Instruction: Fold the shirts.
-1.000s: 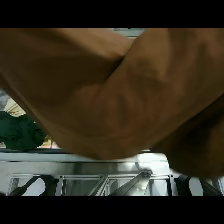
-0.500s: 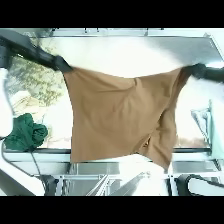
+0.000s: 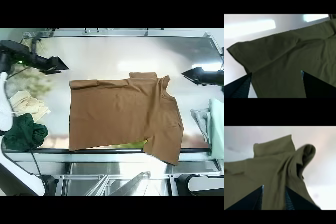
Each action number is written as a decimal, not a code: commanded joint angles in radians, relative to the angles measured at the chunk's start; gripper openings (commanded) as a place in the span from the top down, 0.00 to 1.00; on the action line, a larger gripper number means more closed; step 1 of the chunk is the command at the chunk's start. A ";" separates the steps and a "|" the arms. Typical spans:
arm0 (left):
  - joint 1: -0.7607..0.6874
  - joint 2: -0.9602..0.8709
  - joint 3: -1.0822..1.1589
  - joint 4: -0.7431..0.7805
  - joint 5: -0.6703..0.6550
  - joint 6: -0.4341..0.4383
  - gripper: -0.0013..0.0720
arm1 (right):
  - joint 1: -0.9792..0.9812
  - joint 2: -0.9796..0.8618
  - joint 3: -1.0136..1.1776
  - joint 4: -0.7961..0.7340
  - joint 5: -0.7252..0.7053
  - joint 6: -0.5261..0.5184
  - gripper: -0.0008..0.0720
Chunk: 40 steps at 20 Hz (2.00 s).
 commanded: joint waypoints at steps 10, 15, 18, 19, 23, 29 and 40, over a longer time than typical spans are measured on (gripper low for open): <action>0.275 0.476 -0.894 -0.056 0.080 0.105 0.03 | -0.206 0.210 -0.542 -0.591 0.219 0.080 0.26; 0.341 0.624 -1.108 -0.053 0.072 0.134 0.03 | -0.199 0.095 -0.578 -0.478 0.170 0.029 0.26; 0.390 0.685 -1.186 -0.053 0.061 0.135 0.03 | -0.167 0.024 -0.591 -0.349 0.172 -0.031 0.28; 0.399 0.701 -1.208 -0.052 0.047 0.135 0.03 | -0.152 0.006 -0.594 -0.309 0.173 -0.045 0.38; 0.403 0.714 -1.307 -0.035 0.045 0.131 0.03 | -0.100 -0.012 -0.593 -0.236 0.174 -0.052 0.96; 0.333 0.714 -1.443 -0.010 0.006 0.094 0.03 | -0.097 -0.011 -0.592 -0.222 0.171 -0.060 0.97; -0.060 0.453 -1.384 0.023 -0.082 -0.042 0.21 | -0.097 0.067 -0.591 -0.172 0.200 -0.076 0.96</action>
